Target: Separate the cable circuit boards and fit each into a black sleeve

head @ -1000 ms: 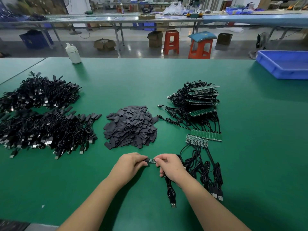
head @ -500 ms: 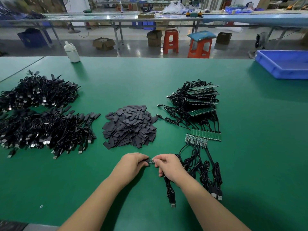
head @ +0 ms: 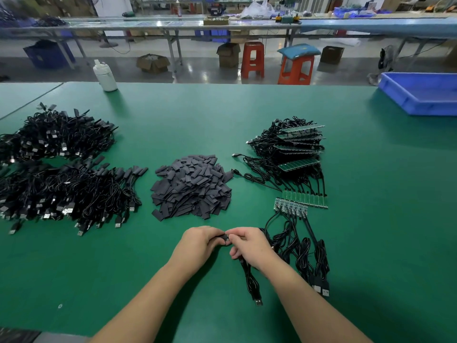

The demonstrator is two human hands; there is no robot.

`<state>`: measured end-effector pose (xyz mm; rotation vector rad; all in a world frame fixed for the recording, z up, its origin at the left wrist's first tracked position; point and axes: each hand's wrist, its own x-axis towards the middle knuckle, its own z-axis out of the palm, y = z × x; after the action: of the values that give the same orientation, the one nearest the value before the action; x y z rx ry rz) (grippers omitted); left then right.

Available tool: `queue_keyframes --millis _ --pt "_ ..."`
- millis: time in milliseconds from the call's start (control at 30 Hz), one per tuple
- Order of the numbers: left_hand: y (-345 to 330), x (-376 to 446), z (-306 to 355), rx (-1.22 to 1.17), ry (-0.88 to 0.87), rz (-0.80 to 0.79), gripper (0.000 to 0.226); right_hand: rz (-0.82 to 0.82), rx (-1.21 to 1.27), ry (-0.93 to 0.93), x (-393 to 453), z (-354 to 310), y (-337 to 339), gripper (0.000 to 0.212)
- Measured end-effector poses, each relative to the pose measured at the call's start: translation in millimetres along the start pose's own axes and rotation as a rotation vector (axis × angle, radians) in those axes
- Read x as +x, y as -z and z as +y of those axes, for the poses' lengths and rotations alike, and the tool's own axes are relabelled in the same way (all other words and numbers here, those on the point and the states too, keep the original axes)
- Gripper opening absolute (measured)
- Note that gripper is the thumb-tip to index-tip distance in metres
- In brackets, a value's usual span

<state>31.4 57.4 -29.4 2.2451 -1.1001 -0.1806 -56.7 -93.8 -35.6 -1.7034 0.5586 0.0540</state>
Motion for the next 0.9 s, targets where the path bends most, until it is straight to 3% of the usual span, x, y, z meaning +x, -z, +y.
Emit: queue_keyframes --millis 200,733,900 --pt "-4.0 -2.0 2.0 0.030 -0.003 0.025 0.016 -0.032 0.073 -0.020 2.3 2.2 -1.9 0.032" --pt "-11.3 11.3 13.1 0.380 -0.060 -0.198 0.026 -0.021 0.010 -0.004 2.4 5.6 -0.9 0.038" --pt "-4.1 19.0 13.5 0.517 -0.035 -0.291 0.019 -0.001 0.016 0.001 -0.7 2.8 -2.8 0.037"
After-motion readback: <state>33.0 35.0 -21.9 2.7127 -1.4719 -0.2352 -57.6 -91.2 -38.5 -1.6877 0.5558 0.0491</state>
